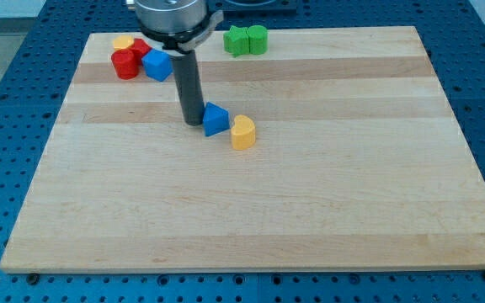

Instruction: Separate yellow hexagon along with red circle from red star

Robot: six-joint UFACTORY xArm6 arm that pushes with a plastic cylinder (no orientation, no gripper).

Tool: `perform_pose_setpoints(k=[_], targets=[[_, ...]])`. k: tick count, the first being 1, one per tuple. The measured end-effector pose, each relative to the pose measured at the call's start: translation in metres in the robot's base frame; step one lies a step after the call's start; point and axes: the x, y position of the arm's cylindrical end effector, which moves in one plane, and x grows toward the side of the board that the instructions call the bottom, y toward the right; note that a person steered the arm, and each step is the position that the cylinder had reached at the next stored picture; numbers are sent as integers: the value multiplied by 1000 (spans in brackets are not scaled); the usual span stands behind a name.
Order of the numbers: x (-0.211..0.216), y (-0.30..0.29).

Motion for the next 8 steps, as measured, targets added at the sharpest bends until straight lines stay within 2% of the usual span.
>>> perform_pose_setpoints(k=[1, 2, 4, 5, 6, 7, 8], targets=[[0, 9], [-16, -21], [-64, -177], [-75, -224], [-108, -224], [-163, -206], [-199, -176]])
